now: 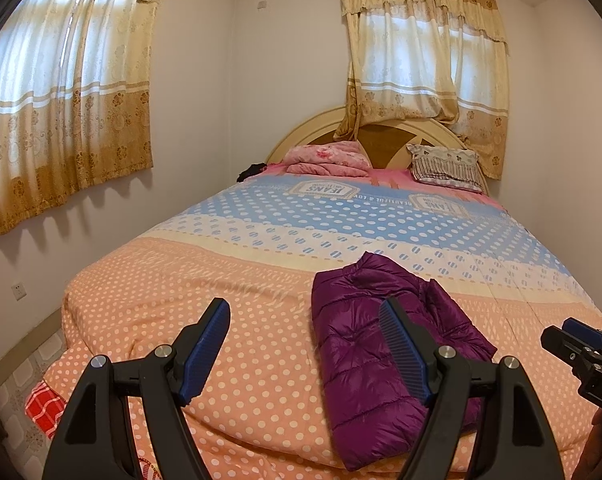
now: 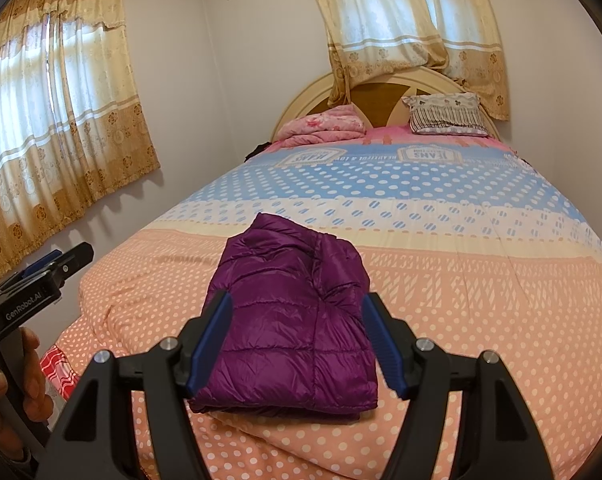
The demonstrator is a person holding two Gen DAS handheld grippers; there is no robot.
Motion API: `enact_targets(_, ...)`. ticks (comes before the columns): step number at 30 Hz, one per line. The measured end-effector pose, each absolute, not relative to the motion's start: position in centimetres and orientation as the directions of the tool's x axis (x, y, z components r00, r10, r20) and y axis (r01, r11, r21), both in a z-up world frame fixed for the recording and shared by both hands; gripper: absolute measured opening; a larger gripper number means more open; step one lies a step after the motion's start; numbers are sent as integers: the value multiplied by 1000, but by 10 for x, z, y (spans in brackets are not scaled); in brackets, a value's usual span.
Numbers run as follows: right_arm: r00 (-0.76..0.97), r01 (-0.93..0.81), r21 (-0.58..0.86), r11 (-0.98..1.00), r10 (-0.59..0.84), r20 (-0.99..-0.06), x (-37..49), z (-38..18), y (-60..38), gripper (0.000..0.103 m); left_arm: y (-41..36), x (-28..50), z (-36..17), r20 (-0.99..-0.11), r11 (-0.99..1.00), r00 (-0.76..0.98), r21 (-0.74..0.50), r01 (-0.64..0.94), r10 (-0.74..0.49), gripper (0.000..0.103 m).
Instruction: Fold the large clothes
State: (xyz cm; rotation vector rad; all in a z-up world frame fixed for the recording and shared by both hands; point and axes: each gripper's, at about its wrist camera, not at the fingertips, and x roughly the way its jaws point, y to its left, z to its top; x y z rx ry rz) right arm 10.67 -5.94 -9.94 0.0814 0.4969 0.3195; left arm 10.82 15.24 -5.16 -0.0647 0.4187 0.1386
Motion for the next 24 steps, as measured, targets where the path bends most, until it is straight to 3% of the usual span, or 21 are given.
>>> enact_targets(24, 825, -282, 160, 946, 324, -462, 104, -105, -50, 70, 148, 113, -59, -430, 984, 889, -1, -178, 160, 78)
